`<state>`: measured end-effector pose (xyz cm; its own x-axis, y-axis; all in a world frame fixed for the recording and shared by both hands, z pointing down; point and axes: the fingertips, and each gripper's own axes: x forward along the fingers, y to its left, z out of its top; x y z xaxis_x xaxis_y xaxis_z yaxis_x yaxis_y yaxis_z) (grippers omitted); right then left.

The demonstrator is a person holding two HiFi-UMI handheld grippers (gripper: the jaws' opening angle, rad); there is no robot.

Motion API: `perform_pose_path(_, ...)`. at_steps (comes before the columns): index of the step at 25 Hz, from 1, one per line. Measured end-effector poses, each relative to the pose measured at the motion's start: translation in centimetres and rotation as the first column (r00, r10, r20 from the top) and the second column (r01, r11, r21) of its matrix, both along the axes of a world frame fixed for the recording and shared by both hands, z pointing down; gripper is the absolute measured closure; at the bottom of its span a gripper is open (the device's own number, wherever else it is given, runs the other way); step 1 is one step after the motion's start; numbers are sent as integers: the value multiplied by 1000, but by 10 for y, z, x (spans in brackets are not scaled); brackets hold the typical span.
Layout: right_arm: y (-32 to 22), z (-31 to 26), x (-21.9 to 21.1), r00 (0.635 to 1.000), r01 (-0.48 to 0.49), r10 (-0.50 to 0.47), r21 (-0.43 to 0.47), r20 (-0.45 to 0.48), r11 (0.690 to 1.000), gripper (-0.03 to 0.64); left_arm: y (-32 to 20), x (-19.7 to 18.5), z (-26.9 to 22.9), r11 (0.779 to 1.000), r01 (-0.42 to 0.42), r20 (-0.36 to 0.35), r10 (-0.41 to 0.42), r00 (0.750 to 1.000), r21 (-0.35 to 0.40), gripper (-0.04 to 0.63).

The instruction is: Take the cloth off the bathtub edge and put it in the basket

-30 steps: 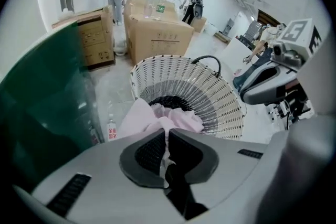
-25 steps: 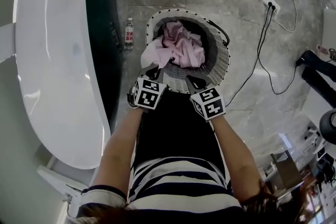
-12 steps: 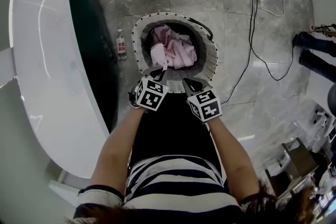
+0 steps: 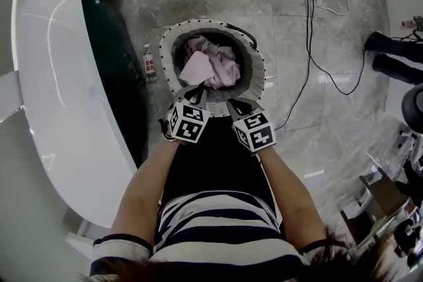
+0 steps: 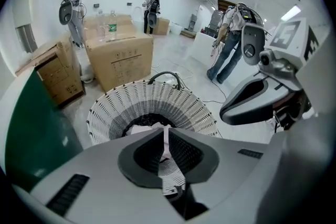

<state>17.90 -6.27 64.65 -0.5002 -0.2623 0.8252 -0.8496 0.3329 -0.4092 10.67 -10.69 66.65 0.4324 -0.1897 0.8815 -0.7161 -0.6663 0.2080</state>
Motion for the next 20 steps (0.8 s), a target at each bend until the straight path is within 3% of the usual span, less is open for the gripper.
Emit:
perform_pose_path(8,-7,-20,4,1000,-8,8,33,6,999,588,-2,7,-40,994,105,-123,-106,987,-18,563)
perform_pose_path(20,-16,-53,19,1000,-11,13,104,-21,994,588,-3,-3,-79,985,170,-139,-166,976,16,566)
